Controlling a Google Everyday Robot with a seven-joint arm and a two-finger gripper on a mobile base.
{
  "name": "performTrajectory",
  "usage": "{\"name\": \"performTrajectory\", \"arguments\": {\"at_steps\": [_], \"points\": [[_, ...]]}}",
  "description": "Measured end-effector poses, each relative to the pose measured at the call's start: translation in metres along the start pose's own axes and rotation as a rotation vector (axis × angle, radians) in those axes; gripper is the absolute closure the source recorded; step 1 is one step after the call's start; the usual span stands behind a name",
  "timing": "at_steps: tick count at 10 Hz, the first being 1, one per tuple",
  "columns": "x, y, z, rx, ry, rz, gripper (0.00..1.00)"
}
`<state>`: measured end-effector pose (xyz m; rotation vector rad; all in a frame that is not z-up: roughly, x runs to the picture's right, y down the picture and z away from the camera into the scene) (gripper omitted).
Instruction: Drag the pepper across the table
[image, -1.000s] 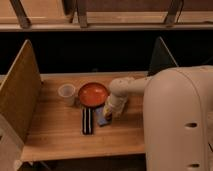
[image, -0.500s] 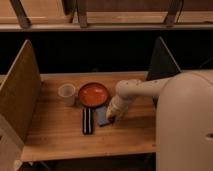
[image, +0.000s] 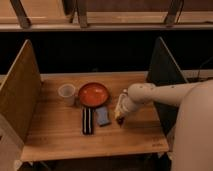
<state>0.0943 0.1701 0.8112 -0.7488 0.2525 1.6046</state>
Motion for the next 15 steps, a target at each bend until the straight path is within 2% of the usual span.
{"name": "performTrajectory", "arguments": {"at_steps": [2,4,8,10,11,12,15], "points": [[0.009,-0.025,-0.011,-0.006,-0.029,0.064,1.0],[0.011,-0.055,-0.025,0.01,-0.055,0.131,1.0],[0.011,-0.056,-0.026,0.012,-0.054,0.134,1.0],[0.008,-0.051,-0.016,0.017,-0.036,0.129,1.0],[-0.001,-0.052,0.0,0.029,-0.013,0.148,1.0],[-0.009,-0.064,0.012,0.049,-0.002,0.188,1.0],[-0.025,-0.092,0.017,0.09,-0.005,0.264,1.0]]}}
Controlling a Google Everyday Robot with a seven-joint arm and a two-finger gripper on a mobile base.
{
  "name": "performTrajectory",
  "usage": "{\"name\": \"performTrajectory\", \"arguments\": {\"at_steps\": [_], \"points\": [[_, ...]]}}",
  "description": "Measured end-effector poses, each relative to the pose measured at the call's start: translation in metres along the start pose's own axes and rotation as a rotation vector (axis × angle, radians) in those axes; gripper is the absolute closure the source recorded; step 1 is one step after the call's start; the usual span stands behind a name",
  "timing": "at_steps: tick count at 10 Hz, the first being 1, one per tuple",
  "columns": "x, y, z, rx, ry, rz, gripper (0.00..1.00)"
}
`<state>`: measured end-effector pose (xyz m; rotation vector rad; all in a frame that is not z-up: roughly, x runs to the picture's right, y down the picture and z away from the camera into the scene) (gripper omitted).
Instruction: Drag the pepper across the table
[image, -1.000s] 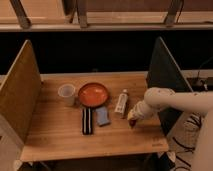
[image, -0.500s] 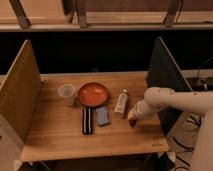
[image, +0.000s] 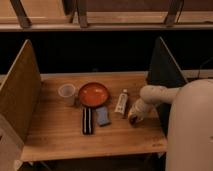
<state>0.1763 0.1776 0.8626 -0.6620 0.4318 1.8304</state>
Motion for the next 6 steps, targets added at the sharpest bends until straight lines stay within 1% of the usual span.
{"name": "performTrajectory", "arguments": {"at_steps": [2,4,6], "points": [[-0.009,-0.014,0.0,0.015,-0.009,0.041,1.0],[-0.017,-0.036,0.005,0.032,-0.005,0.104,1.0],[-0.023,-0.053,0.006,0.038,-0.002,0.157,1.0]]}}
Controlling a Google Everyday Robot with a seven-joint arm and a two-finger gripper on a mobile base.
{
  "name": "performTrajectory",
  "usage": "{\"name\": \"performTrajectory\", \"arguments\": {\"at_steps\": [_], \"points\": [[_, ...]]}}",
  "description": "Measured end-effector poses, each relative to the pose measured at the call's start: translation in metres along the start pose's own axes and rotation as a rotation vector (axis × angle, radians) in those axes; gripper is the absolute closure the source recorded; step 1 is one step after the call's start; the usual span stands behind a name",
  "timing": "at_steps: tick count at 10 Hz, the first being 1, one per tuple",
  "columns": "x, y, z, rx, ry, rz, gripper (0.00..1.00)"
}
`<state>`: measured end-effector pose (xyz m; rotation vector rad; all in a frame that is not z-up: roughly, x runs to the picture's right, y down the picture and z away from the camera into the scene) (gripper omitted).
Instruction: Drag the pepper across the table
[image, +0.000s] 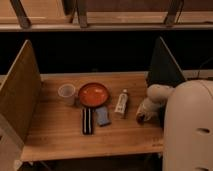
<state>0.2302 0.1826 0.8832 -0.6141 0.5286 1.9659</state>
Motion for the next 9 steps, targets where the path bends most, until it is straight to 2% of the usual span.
{"name": "performTrajectory", "arguments": {"at_steps": [2,3,4,6,9], "points": [[-0.009,-0.021,-0.008,-0.003,-0.018,0.051,1.0],[-0.011,-0.026,-0.01,-0.003,-0.021,0.062,1.0],[-0.011,-0.023,-0.01,-0.007,-0.021,0.061,0.96],[-0.01,-0.022,-0.009,-0.007,-0.021,0.06,0.79],[-0.01,-0.02,-0.009,-0.008,-0.02,0.057,0.48]]}}
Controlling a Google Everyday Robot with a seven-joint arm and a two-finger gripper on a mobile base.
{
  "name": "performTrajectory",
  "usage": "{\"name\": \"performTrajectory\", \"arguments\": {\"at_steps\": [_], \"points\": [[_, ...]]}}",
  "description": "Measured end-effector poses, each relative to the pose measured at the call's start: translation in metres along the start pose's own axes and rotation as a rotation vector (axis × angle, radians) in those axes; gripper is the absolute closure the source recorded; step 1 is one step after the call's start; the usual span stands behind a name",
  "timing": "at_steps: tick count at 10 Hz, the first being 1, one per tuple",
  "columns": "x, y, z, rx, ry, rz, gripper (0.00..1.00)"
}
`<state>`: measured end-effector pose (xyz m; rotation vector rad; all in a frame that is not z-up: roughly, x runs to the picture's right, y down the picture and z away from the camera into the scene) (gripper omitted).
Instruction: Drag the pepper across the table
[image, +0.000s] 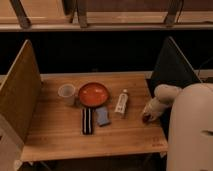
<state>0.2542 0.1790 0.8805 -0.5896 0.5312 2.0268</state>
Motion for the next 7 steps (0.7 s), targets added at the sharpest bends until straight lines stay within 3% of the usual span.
{"name": "performTrajectory", "arguments": {"at_steps": [2,3,7], "points": [[0.0001,-0.0004,0.0001,0.0,0.0,0.0,0.27],[0.0001,0.0,0.0,0.0,0.0,0.0,0.22],[-0.0013,0.0026,-0.0007,-0.008,-0.004,0.004,0.2]]}}
